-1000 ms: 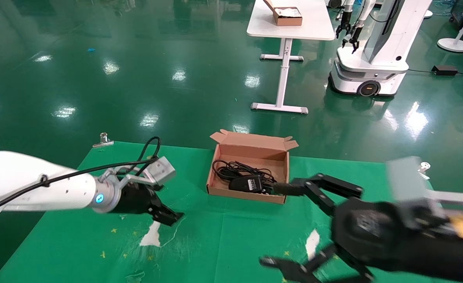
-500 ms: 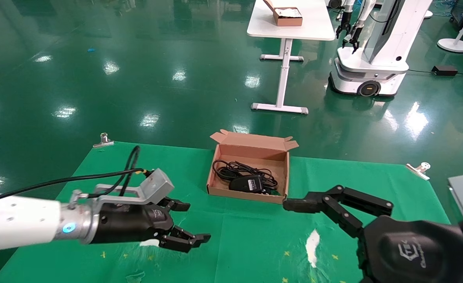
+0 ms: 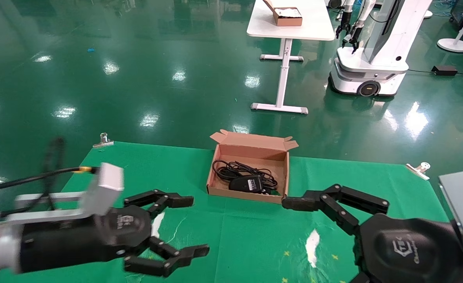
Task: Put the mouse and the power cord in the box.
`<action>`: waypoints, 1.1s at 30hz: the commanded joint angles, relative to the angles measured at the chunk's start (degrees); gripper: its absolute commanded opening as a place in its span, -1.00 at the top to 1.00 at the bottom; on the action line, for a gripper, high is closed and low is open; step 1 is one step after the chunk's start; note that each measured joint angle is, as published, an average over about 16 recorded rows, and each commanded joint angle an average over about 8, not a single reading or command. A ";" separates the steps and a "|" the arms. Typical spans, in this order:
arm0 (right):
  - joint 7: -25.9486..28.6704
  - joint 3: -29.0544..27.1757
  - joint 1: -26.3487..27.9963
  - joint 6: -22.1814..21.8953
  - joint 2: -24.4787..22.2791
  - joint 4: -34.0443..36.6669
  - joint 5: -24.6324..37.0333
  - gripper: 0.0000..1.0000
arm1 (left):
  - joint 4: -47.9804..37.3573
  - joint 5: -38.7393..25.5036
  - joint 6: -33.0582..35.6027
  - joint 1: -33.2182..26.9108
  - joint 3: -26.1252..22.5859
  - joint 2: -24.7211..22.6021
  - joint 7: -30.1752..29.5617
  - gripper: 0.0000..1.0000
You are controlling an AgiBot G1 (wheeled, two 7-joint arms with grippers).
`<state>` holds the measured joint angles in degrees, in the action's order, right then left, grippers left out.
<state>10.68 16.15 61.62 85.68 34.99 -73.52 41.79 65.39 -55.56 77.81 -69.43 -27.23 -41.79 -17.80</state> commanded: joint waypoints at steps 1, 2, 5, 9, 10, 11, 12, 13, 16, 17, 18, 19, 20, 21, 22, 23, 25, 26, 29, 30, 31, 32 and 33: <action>0.00 0.01 0.00 0.00 0.00 0.00 -0.01 -1.00 | 1.64 2.74 1.58 1.57 2.24 1.35 1.41 -1.00; -0.01 0.01 0.00 -0.01 -0.01 0.00 -0.01 -1.00 | 2.48 4.14 2.38 2.38 3.39 2.05 2.13 -1.00; -0.01 0.03 0.01 -0.01 -0.01 0.00 -0.02 -1.00 | 4.98 8.34 4.80 4.78 6.82 4.12 4.29 -1.00; -0.02 0.02 -0.01 0.00 -0.04 -0.02 -0.06 -1.00 | 7.71 12.90 7.40 7.38 10.53 6.35 6.57 -1.00; -0.02 0.01 -0.02 0.01 -0.05 -0.02 -0.07 -1.00 | 8.31 13.92 7.97 7.93 11.34 6.84 7.01 -1.00; -0.02 0.00 -0.03 0.02 -0.06 -0.03 -0.09 -1.00 | 8.81 14.79 8.44 8.40 12.03 7.25 7.36 -1.00; -0.02 -0.01 -0.04 0.03 -0.07 -0.04 -0.10 -1.00 | 9.16 15.40 8.78 8.75 12.52 7.54 7.59 -1.00; -0.02 -0.02 -0.05 0.03 -0.08 -0.05 -0.11 -1.00 | 9.42 15.85 9.03 8.99 12.86 7.75 7.73 -1.00; -0.02 -0.03 -0.06 0.04 -0.09 -0.05 -0.13 -1.00 | 9.88 16.70 9.48 9.46 13.51 8.14 7.96 -1.00; -0.02 -0.02 -0.06 0.04 -0.09 -0.05 -0.12 -1.00 | 9.80 16.58 9.41 9.39 13.40 8.08 7.90 -1.00; -0.02 -0.02 -0.06 0.04 -0.08 -0.05 -0.12 -1.00 | 9.68 16.39 9.32 9.30 13.25 7.99 7.83 -1.00; -0.02 -0.02 -0.05 0.03 -0.08 -0.04 -0.11 -1.00 | 9.57 16.18 9.22 9.20 13.09 7.90 7.76 -1.00; -0.02 -0.01 -0.05 0.03 -0.08 -0.04 -0.11 -1.00 | 9.46 15.99 9.11 9.09 12.94 7.81 7.70 -1.00; -0.02 -0.01 -0.05 0.03 -0.07 -0.03 -0.11 -1.00 | 9.35 15.80 9.00 8.99 12.79 7.72 7.65 -1.00; -0.02 0.00 -0.04 0.03 -0.07 -0.03 -0.10 -1.00 | 9.25 15.62 8.91 8.89 12.66 7.64 7.59 -1.00; -0.02 0.00 -0.04 0.02 -0.07 -0.03 -0.10 -1.00 | 9.17 15.46 8.83 8.81 12.54 7.57 7.55 -1.00; -0.02 0.01 -0.04 0.02 -0.06 -0.02 -0.09 -1.00 | 9.00 15.17 8.67 8.66 12.32 7.44 7.46 -1.00; -0.02 0.01 -0.03 0.01 -0.06 -0.02 -0.09 -1.00 | 8.93 15.04 8.60 8.60 12.22 7.38 7.43 -1.00; -0.02 0.02 -0.02 0.00 -0.05 0.00 -0.08 -1.00 | 8.76 14.73 8.42 8.43 11.99 7.24 7.33 -1.00; -0.02 0.03 -0.02 0.00 -0.04 0.00 -0.08 -1.00 | 8.71 14.64 8.37 8.39 11.92 7.20 7.30 -1.00; -0.02 0.03 -0.02 0.00 -0.04 0.00 -0.07 -1.00 | 8.66 14.56 8.33 8.34 11.86 7.16 7.27 -1.00; -0.03 0.03 -0.01 -0.01 -0.04 0.01 -0.07 -1.00 | 8.62 14.49 8.29 8.30 11.80 7.13 7.25 -1.00; -0.03 0.03 -0.01 -0.01 -0.03 0.01 -0.07 -1.00 | 8.58 14.43 8.25 8.26 11.75 7.09 7.22 -1.00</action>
<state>10.65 16.18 61.61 85.67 34.95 -73.51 41.72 73.99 -41.10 86.09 -61.15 -15.45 -34.68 -10.56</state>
